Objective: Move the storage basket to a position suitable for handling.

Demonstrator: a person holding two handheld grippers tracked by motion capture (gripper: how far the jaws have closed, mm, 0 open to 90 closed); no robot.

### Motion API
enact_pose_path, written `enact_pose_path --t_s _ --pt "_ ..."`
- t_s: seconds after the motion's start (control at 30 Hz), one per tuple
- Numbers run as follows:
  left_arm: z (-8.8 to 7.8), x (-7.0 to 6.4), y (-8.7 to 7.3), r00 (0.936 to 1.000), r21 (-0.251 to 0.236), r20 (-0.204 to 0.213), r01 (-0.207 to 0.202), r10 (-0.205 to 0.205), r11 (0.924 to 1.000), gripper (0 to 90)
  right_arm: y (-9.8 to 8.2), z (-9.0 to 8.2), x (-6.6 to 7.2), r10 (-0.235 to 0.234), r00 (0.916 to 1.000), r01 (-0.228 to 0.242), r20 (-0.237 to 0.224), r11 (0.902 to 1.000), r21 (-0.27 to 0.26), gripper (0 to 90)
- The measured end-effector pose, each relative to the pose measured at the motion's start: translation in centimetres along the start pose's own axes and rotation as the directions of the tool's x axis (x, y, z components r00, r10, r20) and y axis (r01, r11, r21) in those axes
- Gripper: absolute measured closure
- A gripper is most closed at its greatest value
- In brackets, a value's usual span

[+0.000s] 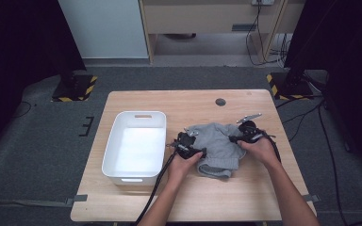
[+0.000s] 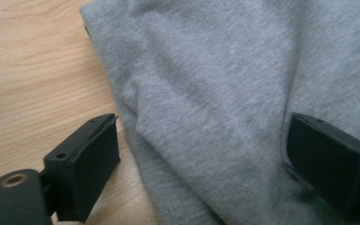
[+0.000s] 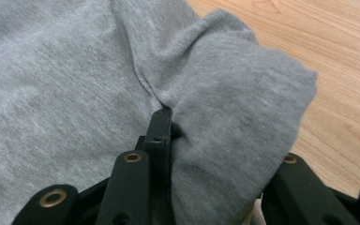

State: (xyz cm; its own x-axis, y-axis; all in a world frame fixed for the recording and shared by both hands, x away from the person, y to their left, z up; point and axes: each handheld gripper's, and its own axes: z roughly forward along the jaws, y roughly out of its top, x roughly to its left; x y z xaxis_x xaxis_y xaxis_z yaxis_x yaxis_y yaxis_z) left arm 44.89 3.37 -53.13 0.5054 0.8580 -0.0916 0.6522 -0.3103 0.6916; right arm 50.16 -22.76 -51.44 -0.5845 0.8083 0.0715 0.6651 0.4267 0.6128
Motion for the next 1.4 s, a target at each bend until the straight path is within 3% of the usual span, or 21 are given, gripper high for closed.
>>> enact_pose_path --t_s 0.2,0.5,0.67,0.77,0.83,1.0,1.17,1.4 --pt "-0.1 -0.2 -0.1 0.9999 -0.01 0.007 -0.013 0.013 0.9999 12.0 0.0 0.0 0.1 0.0 1.0 0.0 0.006 1.0 0.002 64.0" --pt "-0.5 -0.8 -0.2 0.9964 -0.029 0.08 -0.026 0.028 0.9993 41.8 0.1 0.0 0.2 0.008 0.9998 -0.008 0.019 0.9999 0.012 60.9" --pt "-0.5 -0.9 -0.3 0.9949 -0.041 0.099 -0.017 0.021 0.999 54.0 0.7 0.0 -0.3 0.025 0.9989 -0.026 0.039 0.9993 0.026 44.6" --pt "-0.5 -1.0 -0.3 0.9947 -0.039 0.1 -0.02 0.024 0.999 56.7 1.0 0.3 -0.7 0.031 0.9981 -0.033 0.053 0.9987 0.039 33.9" --pt "-0.5 -1.0 -0.3 0.9942 -0.038 0.105 -0.019 0.023 0.9991 58.3 1.0 0.5 -0.8 0.036 0.9984 -0.038 0.043 0.9985 0.041 34.0" --pt "-0.4 -0.9 -0.4 0.9907 -0.037 0.136 -0.004 0.009 0.9993 64.4 0.6 0.6 -1.0 0.075 0.997 -0.074 -0.019 0.9967 0.031 45.9" --pt "-0.4 -0.8 -0.4 0.987 -0.038 0.16 0.023 -0.016 0.999 69.8 0.4 0.4 -1.0 0.074 0.9948 -0.072 -0.07 0.9969 0.03 59.2" --pt "-0.4 -0.8 -0.5 0.9841 -0.039 0.173 0.05 -0.042 0.998 73.8 0.5 0.2 -0.3 0.027 0.998 -0.026 -0.058 0.9992 0.031 69.5"
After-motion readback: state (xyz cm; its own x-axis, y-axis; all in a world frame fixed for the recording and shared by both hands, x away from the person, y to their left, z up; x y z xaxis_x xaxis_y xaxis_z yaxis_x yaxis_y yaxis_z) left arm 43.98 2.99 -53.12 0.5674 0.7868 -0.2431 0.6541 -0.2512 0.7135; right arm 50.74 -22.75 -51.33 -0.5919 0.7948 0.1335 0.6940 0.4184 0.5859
